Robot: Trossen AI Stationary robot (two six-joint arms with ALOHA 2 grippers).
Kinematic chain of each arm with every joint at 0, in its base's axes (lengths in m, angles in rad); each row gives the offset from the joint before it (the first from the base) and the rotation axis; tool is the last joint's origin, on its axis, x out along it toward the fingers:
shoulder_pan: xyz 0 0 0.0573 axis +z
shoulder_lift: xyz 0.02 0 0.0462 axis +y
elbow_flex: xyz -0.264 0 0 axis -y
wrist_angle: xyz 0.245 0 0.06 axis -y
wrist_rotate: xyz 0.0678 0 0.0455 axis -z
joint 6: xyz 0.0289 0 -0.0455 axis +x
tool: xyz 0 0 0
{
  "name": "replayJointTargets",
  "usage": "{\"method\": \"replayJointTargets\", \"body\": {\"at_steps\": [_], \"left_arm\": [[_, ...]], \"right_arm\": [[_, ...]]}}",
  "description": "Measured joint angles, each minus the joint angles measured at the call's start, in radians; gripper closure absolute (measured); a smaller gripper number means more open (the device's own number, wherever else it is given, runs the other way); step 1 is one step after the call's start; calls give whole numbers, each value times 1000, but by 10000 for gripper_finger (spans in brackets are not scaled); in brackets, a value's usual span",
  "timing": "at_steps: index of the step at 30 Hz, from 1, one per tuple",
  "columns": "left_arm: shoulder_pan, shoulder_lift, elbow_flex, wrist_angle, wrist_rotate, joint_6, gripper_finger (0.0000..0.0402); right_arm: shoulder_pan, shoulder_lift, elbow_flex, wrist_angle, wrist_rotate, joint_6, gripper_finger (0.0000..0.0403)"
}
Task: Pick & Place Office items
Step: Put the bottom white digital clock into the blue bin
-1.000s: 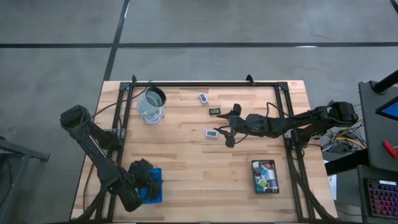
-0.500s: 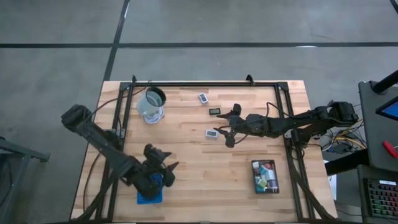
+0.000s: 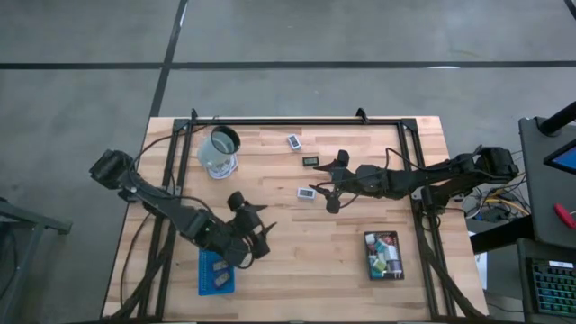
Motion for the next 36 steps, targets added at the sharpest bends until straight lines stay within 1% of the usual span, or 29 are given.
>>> {"method": "replayJointTargets", "body": {"at_steps": [3,6,9,11,13,18,21,25,27,29,31,33,36], "left_arm": [[-1,15,-42,127,16,52,138],[13,22,-72,233,74,140,138],[31,26,-104,301,90,166,138],[48,28,-129,338,122,220,138],[70,28,-149,380,168,267,138],[152,28,-227,481,264,294,138],[208,28,-282,568,318,376,138],[288,28,-351,744,427,517,138],[334,28,-376,817,514,566,138],[382,28,-394,856,613,590,138],[428,28,-404,883,689,611,138],[470,29,-411,898,739,630,138],[519,50,-413,939,774,651,138]], "right_arm": [[0,0,0,0,0,0,129],[0,0,0,0,0,0,129],[0,0,0,0,0,0,129],[0,0,0,0,0,0,129],[0,0,0,1,0,0,129],[0,0,0,0,0,0,129],[0,0,0,0,0,0,129],[0,0,0,0,0,0,129],[0,0,0,0,0,0,129],[0,0,0,0,0,0,129],[0,0,0,0,0,0,129],[0,0,0,0,0,0,129],[0,0,0,0,0,0,129]]}}
